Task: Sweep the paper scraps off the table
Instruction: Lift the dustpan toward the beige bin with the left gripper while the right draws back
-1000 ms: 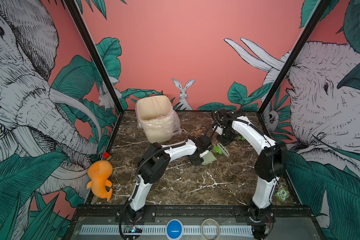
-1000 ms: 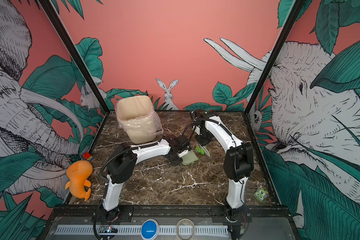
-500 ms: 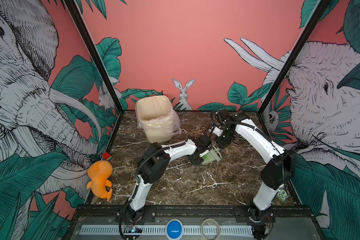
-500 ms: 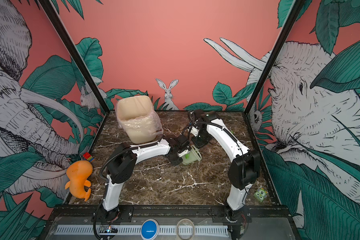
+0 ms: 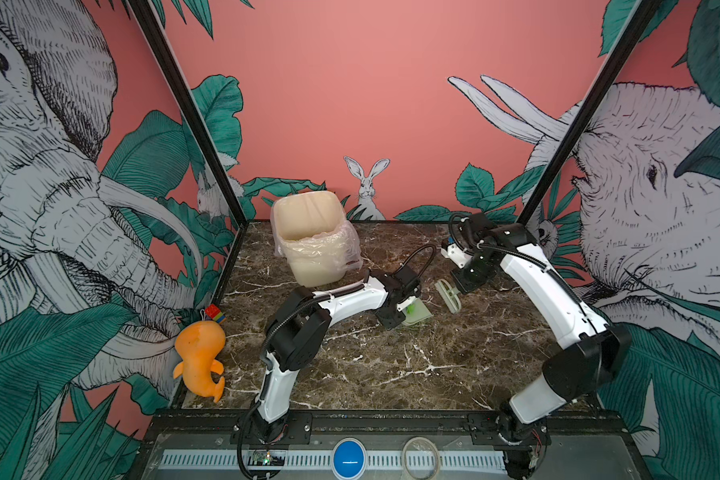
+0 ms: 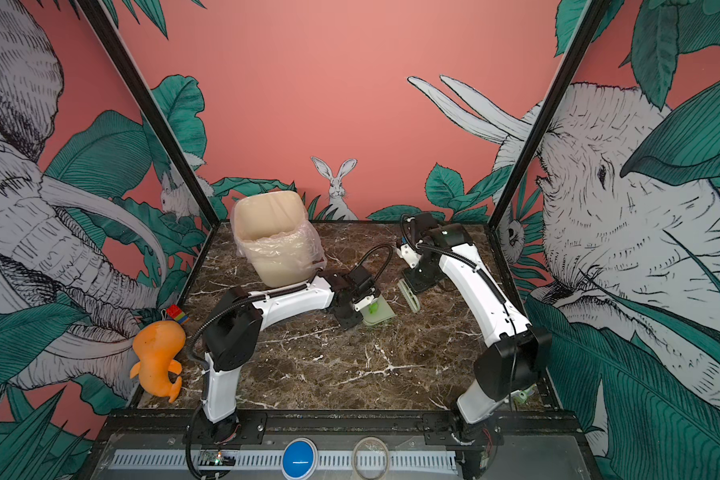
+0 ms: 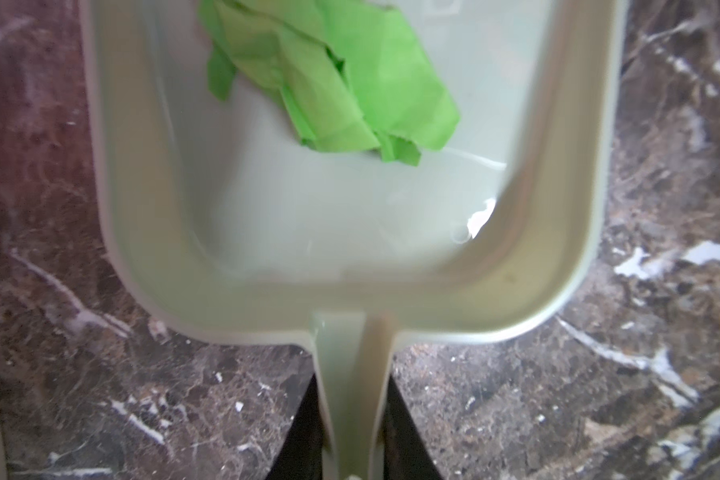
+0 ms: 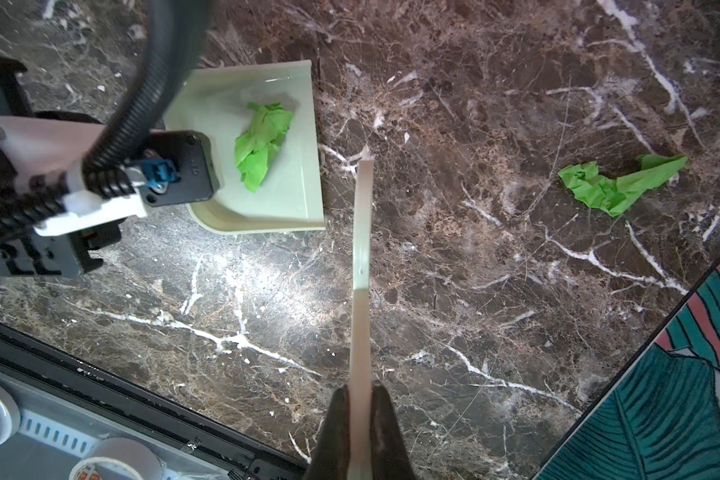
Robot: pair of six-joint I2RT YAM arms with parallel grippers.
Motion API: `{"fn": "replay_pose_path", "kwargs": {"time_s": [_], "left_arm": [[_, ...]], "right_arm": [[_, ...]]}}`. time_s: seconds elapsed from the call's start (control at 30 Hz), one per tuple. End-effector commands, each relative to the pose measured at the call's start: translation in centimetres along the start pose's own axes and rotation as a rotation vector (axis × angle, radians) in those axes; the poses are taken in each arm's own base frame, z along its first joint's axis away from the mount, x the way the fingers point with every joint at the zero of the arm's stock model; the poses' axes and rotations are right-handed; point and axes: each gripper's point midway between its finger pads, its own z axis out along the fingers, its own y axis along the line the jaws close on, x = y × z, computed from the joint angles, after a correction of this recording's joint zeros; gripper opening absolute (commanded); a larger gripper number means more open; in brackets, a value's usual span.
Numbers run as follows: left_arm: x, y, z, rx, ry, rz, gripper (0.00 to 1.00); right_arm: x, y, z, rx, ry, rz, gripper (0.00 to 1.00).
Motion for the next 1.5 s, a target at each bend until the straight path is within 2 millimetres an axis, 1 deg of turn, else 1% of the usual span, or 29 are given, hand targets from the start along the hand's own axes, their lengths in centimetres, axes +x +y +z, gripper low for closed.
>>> {"fn": "replay_pose_path", "kwargs": {"time_s": [0.0, 0.13, 0.27, 0.33, 0.43, 0.6, 0.77, 0.9, 0.97, 1.1, 1.2, 1.37, 1.47], "left_arm": [[-0.7, 0.9, -4.0, -0.019, -0.090, -0.035, 0.11], [-0.6, 1.2, -6.6, -0.029, -0.126, -0.041, 0.11], [0.0, 1.8, -9.2, -0.026, -0.155, -0.064, 0.11], [0.4, 2.2, -10.7, -0.026, -0.176, -0.084, 0.11], [1.1, 3.1, -13.4, -0.037, -0.207, -0.115, 0.11], [2.9, 5.3, -17.7, -0.070, -0.241, -0.177, 0.12], [4.5, 7.4, -21.0, -0.109, -0.265, -0.241, 0.12], [5.2, 8.9, -23.7, -0.150, -0.281, -0.263, 0.12], [6.0, 10.4, -24.9, -0.180, -0.283, -0.300, 0.12], [7.5, 13.0, -26.9, -0.223, -0.295, -0.371, 0.12], [9.1, 14.8, -27.7, -0.257, -0.286, -0.425, 0.12], [12.3, 18.2, -29.1, -0.327, -0.275, -0.527, 0.12], [13.8, 19.9, -29.8, -0.361, -0.282, -0.576, 0.12]], "right_arm": [[1.1, -0.3, -0.3, -0.028, -0.028, 0.046, 0.00], [2.1, -0.6, -0.5, -0.036, -0.049, 0.084, 0.00], [3.0, -0.7, -0.3, -0.046, -0.056, 0.106, 0.00], [3.4, -0.8, -0.2, -0.050, -0.057, 0.115, 0.00], [3.7, -0.7, 0.1, -0.060, -0.061, 0.124, 0.00], [3.7, -0.4, 0.5, -0.083, -0.076, 0.134, 0.00], [3.4, -0.2, 0.9, -0.100, -0.088, 0.139, 0.00], [3.3, -0.3, 1.0, -0.104, -0.084, 0.133, 0.00], [3.2, -0.3, 1.0, -0.107, -0.087, 0.131, 0.00], [3.2, -0.2, 0.7, -0.113, -0.093, 0.130, 0.00], [3.2, -0.1, 0.5, -0.119, -0.099, 0.128, 0.00], [3.3, 0.4, -0.1, -0.141, -0.117, 0.128, 0.00], [3.5, 0.7, -0.4, -0.156, -0.121, 0.130, 0.00]]}}
